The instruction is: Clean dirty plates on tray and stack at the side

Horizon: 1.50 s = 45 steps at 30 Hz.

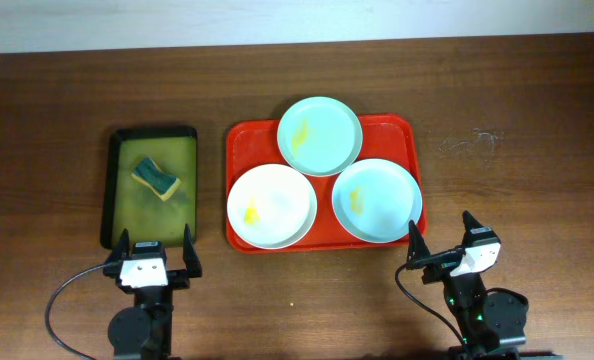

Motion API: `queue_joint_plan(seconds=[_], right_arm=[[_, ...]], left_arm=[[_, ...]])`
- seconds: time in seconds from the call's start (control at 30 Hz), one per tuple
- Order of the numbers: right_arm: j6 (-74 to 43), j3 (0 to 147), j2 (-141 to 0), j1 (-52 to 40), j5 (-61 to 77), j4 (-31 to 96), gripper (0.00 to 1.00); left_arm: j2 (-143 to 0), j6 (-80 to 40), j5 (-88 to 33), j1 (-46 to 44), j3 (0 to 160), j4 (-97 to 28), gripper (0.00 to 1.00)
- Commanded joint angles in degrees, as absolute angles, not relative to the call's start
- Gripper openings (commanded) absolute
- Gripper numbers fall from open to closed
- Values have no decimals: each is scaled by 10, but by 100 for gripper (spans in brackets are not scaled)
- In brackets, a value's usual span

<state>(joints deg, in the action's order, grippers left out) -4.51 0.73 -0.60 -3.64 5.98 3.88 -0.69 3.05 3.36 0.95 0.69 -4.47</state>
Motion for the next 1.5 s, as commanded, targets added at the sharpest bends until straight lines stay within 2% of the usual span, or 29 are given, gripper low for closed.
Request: queue_joint_plan(seconds=[0.0, 0.07, 0.1, 0.2, 0.27, 0.37, 0.4, 0.43, 0.5, 0.57, 0.67, 0.77, 0.83, 0.93, 1.0, 1.1, 1.3, 1.47], right_arm=[[-47, 3, -7, -41, 55, 41, 99], [-47, 3, -7, -41, 55, 41, 99], [-47, 3, -7, -41, 55, 41, 99], [-47, 3, -7, -41, 55, 41, 99], [-47, 3, -7, -41, 55, 41, 99], [-47, 3, -7, -41, 55, 41, 99], [-47, 3, -7, -41, 55, 41, 99], [-47, 3, -7, -41, 55, 41, 99], [-47, 3, -7, -41, 55, 41, 98], [-47, 3, -7, -41, 55, 41, 99], [-47, 3, -7, -41, 55, 41, 99], [-47, 3, -7, -41, 55, 41, 99], [-47, 3, -7, -41, 55, 41, 99], [-47, 3, -7, -41, 55, 41, 99], [-47, 3, -7, -41, 55, 41, 99], [-47, 3, -7, -41, 55, 41, 99], [-47, 3, -7, -41, 55, 41, 99], [-47, 3, -7, -41, 55, 41, 99]], left_arm=[[-8, 40, 25, 13, 5, -47, 99], [-8, 39, 25, 13, 5, -47, 99], [-8, -1, -27, 12, 5, -30, 99], [-8, -131, -283, 12, 5, -12, 99], [-8, -163, -391, 12, 5, 110, 99], [-8, -190, -374, 13, 6, 335, 99], [-8, -204, -328, 13, 15, 384, 99], [-8, -203, -304, 13, 27, 380, 99], [-19, -180, -243, 13, 80, 292, 99], [-95, -101, -189, 13, 214, 3, 99], [-272, -27, -209, 13, 355, -232, 99], [-421, -28, -293, 13, 408, -253, 99], [-489, -65, -238, 13, 439, -252, 99], [-630, -129, -59, 13, 566, -354, 99], [-707, -128, -48, 13, 639, -394, 99], [-769, -128, -46, 13, 656, -404, 99], [-914, -275, -14, 51, 748, -465, 99], [-995, -300, -2, 103, 768, -420, 99]])
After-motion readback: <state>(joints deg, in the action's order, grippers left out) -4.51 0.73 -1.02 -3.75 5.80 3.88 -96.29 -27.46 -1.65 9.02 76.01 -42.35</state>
